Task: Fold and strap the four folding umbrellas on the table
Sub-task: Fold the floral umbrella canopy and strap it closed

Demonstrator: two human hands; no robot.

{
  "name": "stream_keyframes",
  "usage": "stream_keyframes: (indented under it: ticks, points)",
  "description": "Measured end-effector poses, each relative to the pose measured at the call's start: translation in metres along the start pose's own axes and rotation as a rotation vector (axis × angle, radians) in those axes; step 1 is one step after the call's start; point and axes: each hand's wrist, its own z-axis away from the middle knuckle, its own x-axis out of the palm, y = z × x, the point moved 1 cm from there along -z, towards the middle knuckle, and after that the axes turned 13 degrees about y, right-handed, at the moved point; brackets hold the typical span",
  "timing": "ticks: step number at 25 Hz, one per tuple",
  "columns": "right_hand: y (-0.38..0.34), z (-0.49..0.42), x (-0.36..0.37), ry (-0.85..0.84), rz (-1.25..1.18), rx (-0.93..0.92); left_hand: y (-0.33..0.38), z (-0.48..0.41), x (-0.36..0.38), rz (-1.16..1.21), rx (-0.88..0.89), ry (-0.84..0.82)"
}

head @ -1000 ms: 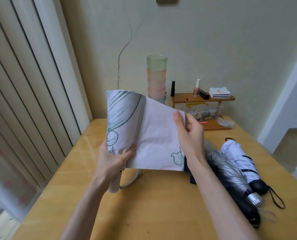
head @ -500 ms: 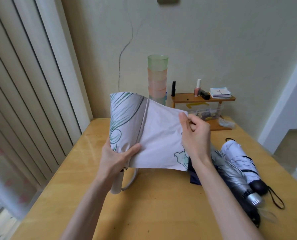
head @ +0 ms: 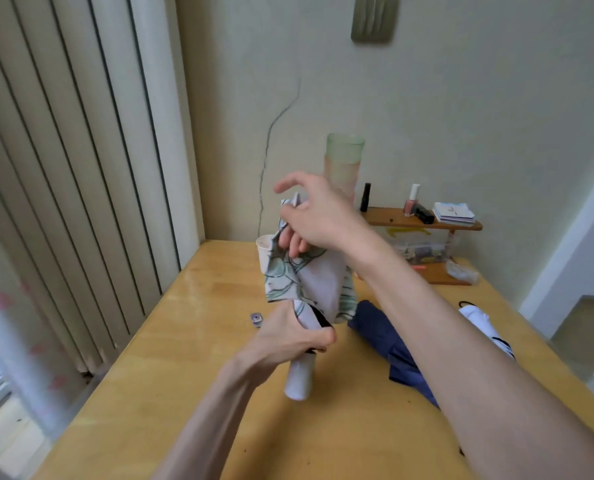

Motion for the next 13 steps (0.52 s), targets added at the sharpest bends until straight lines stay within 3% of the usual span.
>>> stream_keyframes:
  ticks: [4,7,9,11,12,13]
  points:
    - [-0.003,-0.016,0.02,-0.128,0.12,-0.076,0.006,0.003,0.004,0.232,-0.069,0.115]
    - [0.001,-0.012,0.008,-0.224,-0.182,-0.027,-0.001,0.0,-0.006,0.324,-0.119,0.125]
    - [0.009,-0.01,-0.012,0.002,-0.377,-0.033,-0.003,0.0,-0.011,0.326,-0.127,0.119]
    - [0.025,-0.014,-0.035,0.381,-0.256,-0.09,-0.003,0.001,-0.015,0.313,-0.111,0.106]
    - [0.033,-0.016,-0.044,0.432,-0.154,-0.092,-0.003,0.001,-0.016,0.32,-0.111,0.092]
    - [0.04,-0.016,-0.05,0.355,-0.089,-0.058,-0.003,0.001,-0.018,0.332,-0.118,0.073]
